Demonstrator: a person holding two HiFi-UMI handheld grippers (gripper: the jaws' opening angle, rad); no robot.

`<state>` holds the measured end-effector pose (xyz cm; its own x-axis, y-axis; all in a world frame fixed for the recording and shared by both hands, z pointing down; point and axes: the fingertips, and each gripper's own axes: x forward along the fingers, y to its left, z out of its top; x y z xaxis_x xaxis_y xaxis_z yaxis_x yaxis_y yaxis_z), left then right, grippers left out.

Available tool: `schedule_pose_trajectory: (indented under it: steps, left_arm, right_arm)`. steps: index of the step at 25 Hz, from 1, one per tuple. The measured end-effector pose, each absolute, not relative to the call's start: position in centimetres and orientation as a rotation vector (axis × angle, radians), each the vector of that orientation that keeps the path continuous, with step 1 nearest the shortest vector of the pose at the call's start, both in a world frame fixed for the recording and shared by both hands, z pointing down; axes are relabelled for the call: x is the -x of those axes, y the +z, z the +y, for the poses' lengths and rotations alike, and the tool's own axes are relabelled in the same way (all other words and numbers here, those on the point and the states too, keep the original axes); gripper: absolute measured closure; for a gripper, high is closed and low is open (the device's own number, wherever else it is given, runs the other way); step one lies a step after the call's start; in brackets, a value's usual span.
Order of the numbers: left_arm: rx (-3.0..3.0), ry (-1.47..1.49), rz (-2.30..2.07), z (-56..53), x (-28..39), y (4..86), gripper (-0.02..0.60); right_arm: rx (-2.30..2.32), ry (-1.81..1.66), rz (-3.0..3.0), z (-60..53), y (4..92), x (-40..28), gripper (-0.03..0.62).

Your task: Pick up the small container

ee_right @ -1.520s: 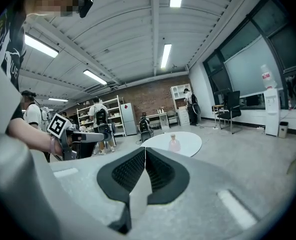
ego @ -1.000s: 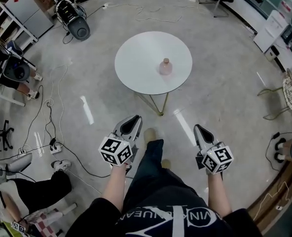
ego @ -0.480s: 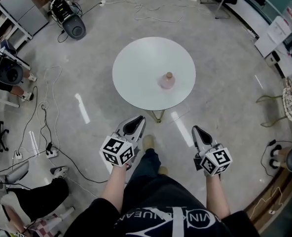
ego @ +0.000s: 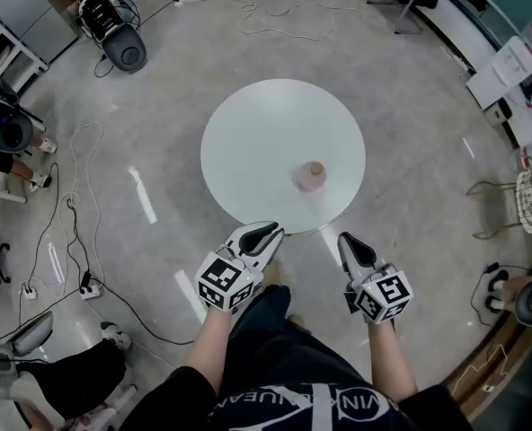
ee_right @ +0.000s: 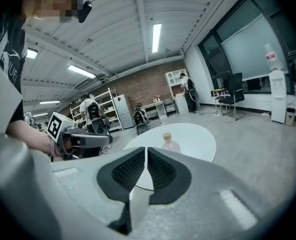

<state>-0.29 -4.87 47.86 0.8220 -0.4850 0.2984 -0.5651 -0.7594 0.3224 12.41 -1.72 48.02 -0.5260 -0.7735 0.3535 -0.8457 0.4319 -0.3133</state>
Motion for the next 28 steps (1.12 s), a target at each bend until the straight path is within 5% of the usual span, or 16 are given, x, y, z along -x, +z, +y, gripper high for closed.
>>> schedule_pose_trajectory:
  steps: [12,20,28]
  left_arm:
    - [-2.622,0.346,-0.643,-9.9,-1.6,51.8,0.541]
    - [-2.627,0.400,-0.643,-11.9,-2.7,54.2,0.534]
    - [-2.657,0.469,-0.635,-13.8,-4.0,56.1,0.400]
  right_arm:
    - [-1.442,0.594,-2.448,-9.5,50.8,-11.5,0.561]
    - [-1.352,0.528,-2.424,-13.8,53.9,-10.6,0.482]
    - [-1.282,0.426,-2.416,-17.3,55.6,-9.9,0.430]
